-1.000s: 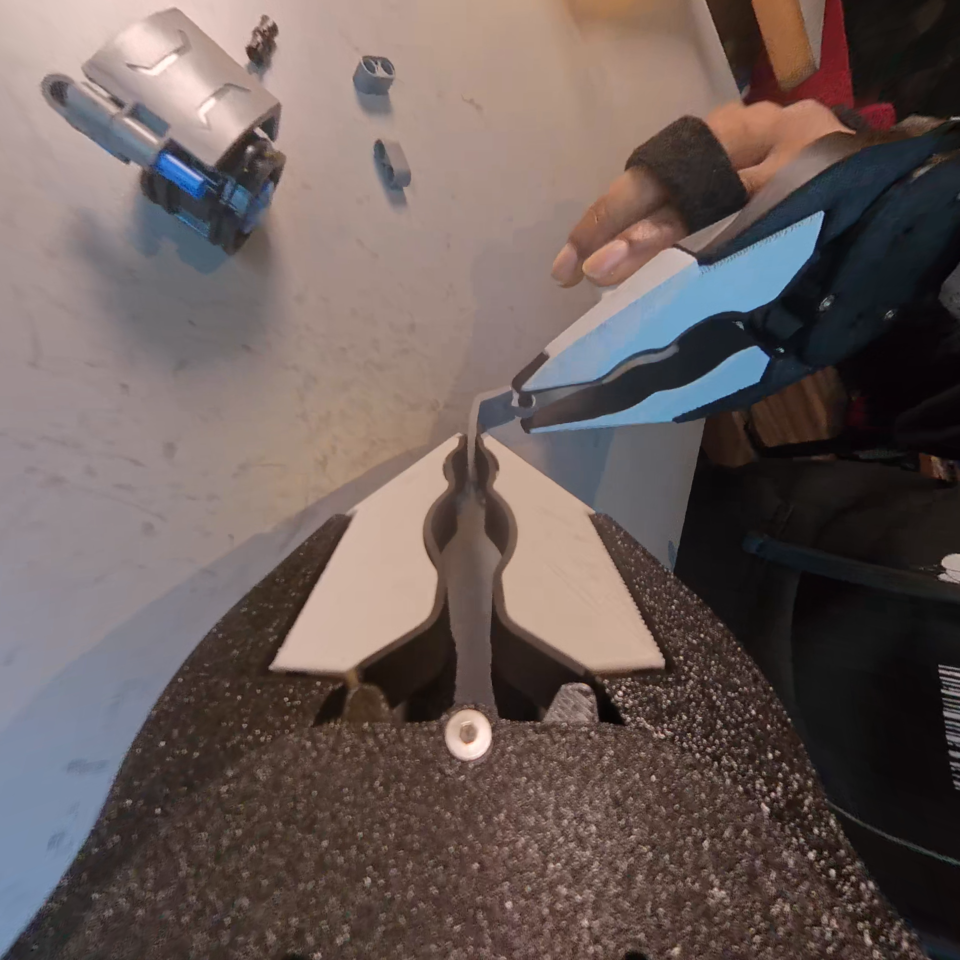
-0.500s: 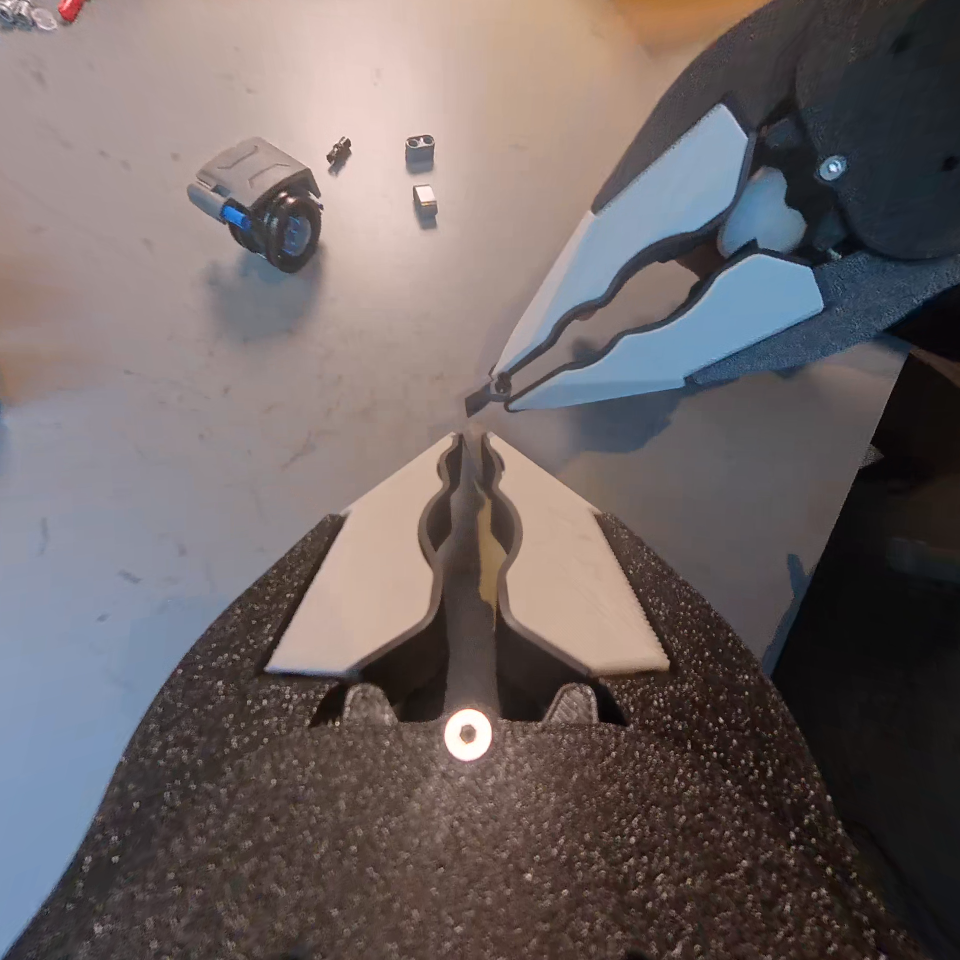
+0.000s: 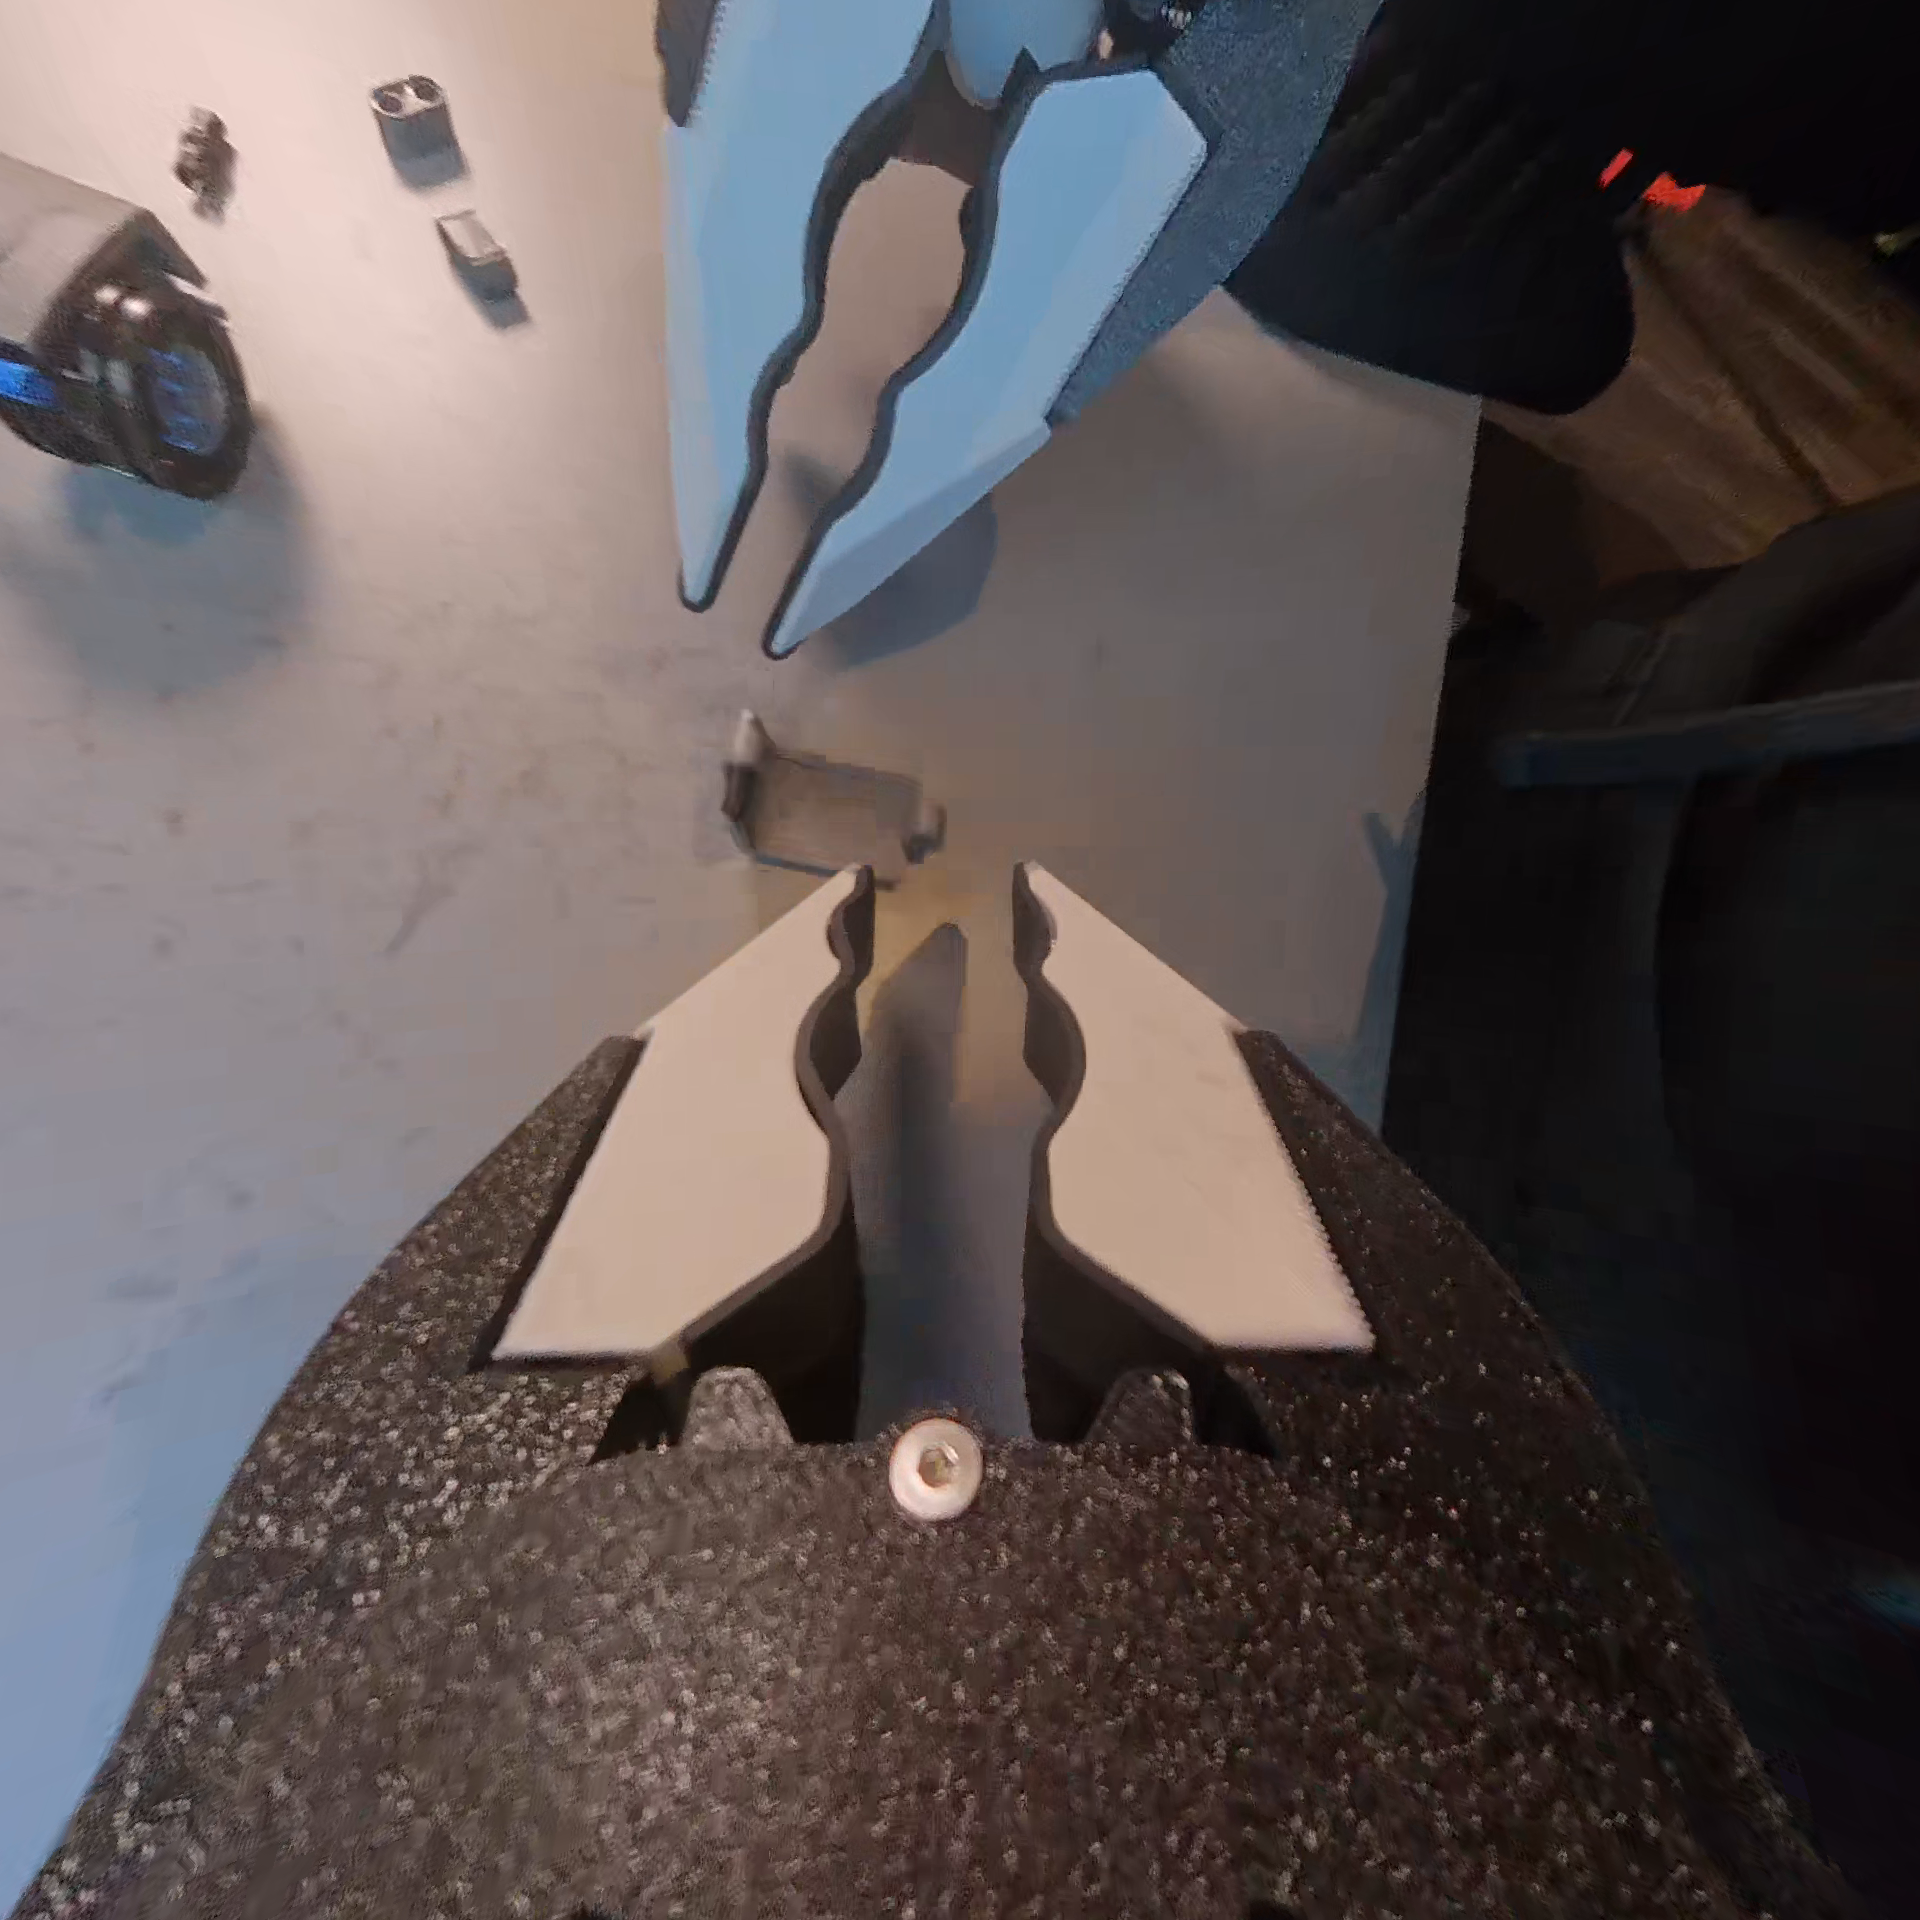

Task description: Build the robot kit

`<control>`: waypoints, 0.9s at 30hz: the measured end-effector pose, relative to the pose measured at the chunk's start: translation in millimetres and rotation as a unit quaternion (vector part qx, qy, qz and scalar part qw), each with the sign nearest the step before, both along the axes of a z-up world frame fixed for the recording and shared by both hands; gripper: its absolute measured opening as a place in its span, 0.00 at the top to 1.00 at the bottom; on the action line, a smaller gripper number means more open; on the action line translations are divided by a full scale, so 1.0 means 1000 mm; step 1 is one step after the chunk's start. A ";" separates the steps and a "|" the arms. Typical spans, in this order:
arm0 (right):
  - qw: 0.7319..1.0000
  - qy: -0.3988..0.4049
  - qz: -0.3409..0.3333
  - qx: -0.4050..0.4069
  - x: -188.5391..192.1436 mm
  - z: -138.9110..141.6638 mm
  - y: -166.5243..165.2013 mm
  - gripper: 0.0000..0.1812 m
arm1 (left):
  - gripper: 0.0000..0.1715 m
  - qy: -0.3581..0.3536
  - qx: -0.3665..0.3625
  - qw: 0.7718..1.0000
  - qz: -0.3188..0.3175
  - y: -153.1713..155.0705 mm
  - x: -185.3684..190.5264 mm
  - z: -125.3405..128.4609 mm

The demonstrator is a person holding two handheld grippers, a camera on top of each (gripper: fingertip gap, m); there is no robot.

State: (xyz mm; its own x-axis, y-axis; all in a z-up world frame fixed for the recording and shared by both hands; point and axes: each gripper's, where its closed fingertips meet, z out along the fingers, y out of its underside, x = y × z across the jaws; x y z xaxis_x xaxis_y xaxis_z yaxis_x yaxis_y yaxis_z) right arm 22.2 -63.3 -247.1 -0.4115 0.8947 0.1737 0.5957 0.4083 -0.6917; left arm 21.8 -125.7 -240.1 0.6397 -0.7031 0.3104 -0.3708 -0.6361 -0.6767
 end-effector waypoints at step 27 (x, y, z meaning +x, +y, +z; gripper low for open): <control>0.954 0.182 -0.002 -0.239 -0.024 0.070 -0.027 0.97 | 0.82 -0.101 0.178 0.976 -0.079 0.019 -0.023 0.064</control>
State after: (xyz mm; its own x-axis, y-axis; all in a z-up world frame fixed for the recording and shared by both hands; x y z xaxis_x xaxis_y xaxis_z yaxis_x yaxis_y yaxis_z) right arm -1.5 -90.2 -176.7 -0.3989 0.9086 -0.1237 0.2812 -0.0072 -0.9596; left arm -0.8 -106.4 -176.0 0.4652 -0.8744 0.1381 -0.2810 -0.2938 -0.9136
